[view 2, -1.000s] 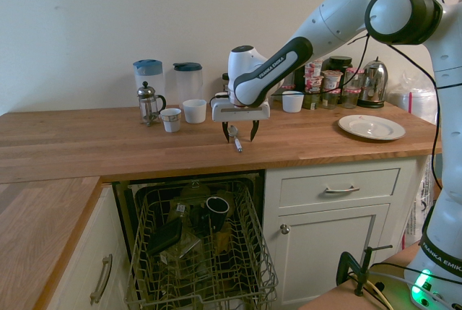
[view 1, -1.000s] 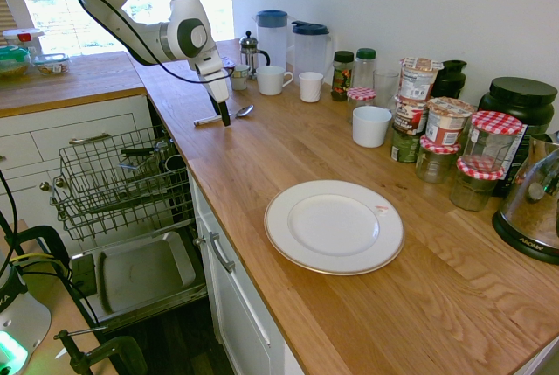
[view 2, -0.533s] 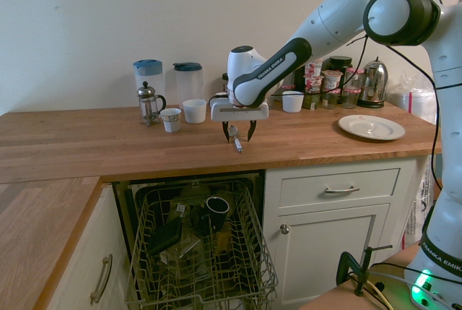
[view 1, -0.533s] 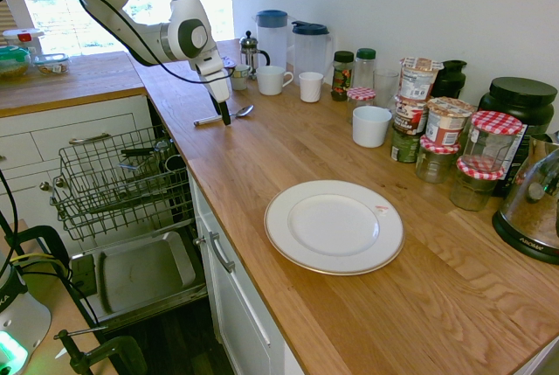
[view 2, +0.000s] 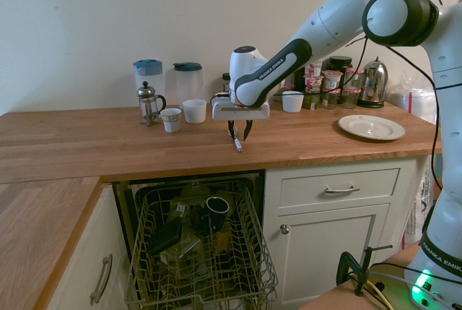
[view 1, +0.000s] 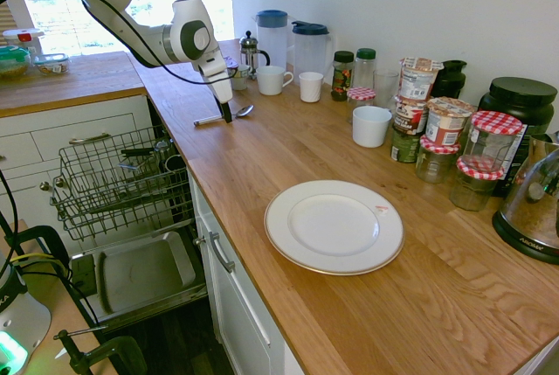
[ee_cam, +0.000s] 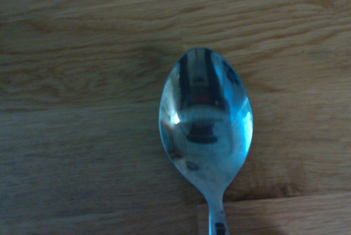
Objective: Put the spoon in the dishwasher
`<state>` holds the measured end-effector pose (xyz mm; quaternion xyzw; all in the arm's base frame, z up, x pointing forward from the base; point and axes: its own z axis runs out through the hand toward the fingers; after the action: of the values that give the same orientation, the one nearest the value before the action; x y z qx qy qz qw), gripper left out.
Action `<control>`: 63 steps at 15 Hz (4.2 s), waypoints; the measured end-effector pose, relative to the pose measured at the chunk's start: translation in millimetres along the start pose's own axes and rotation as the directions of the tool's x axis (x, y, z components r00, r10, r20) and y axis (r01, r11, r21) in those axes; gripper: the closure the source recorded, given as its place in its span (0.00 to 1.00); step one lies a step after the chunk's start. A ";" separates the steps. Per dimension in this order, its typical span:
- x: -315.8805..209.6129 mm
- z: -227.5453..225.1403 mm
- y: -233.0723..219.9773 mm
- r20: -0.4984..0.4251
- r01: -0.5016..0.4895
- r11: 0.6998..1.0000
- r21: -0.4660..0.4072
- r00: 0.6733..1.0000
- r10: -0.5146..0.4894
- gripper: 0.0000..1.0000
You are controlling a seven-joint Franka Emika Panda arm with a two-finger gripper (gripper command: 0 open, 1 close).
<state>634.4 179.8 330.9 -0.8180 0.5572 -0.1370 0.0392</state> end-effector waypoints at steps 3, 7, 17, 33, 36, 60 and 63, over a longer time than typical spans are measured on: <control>0.3 0.3 -0.8 0.007 0.010 1.000 0.009 1.000 -0.010 1.00; -0.6 -0.4 -2.1 0.018 0.022 1.000 0.020 1.000 -0.022 1.00; -43.4 -68.3 48.3 0.039 0.083 0.996 0.013 0.996 -0.084 1.00; -199.4 -104.0 182.4 -0.022 0.100 0.993 0.063 0.995 -0.098 1.00; -224.1 -91.2 206.9 -0.048 0.088 0.993 0.075 0.995 -0.085 1.00; -317.9 100.5 252.8 -0.001 0.085 0.996 -0.016 0.996 -0.085 0.00; -320.5 105.4 255.0 0.002 0.082 0.997 -0.006 0.997 -0.082 0.00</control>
<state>323.5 370.2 116.7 -0.8405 0.5234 -0.1362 0.0316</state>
